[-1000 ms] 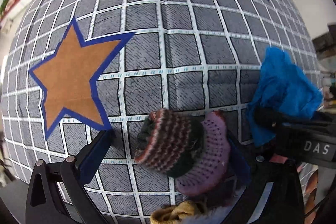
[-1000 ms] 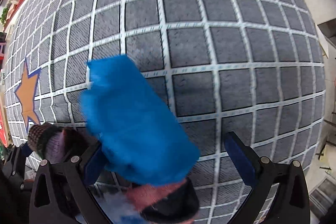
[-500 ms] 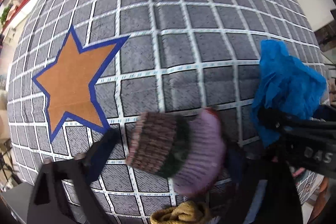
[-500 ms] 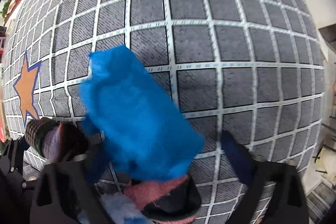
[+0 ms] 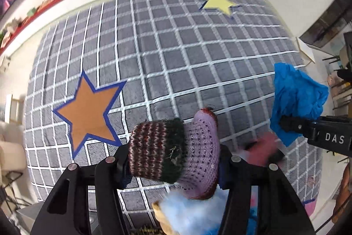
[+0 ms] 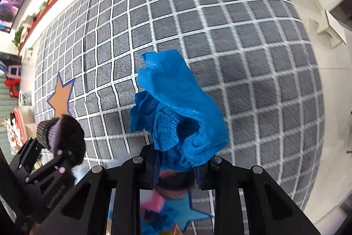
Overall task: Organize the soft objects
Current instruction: 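Carry the knit hat and blue fabric in both grippers over the white box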
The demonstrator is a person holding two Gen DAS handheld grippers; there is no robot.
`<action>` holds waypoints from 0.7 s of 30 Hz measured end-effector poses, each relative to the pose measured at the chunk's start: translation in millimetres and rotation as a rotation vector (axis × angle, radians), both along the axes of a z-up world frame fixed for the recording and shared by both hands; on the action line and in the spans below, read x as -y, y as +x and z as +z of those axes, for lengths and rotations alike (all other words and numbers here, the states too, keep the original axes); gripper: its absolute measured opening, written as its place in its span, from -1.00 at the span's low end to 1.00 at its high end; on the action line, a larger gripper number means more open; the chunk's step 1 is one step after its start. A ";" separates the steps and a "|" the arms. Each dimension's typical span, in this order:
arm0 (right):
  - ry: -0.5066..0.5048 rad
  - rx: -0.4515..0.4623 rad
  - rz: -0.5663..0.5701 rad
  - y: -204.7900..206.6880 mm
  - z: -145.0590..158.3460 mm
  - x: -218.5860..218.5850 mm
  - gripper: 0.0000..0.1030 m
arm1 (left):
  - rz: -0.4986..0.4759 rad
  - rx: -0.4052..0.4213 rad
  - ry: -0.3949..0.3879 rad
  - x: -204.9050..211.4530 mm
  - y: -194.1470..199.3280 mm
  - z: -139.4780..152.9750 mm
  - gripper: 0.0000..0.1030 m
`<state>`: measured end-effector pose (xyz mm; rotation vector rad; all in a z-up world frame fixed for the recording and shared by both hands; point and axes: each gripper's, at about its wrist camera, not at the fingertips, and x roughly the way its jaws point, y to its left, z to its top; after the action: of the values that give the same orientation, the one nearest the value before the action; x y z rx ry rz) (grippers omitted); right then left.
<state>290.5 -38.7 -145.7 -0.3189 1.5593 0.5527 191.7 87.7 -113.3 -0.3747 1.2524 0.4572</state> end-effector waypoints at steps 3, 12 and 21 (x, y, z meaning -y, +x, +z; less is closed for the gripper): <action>0.037 0.007 -0.018 -3.1 22.5 23.7 -0.50 | -0.037 0.026 0.016 14.7 -5.5 20.5 0.17; 0.082 0.045 -0.031 -33.2 79.2 99.0 -0.49 | -0.187 0.110 0.028 109.5 -21.9 85.4 0.18; 0.082 0.069 -0.035 -78.6 108.6 195.5 -0.49 | -0.355 0.146 0.021 247.4 -48.2 118.0 0.18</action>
<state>211.8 -234.2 -37.1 -0.2457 1.4691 0.5714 143.6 -159.7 4.7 -0.1585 1.1414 0.1371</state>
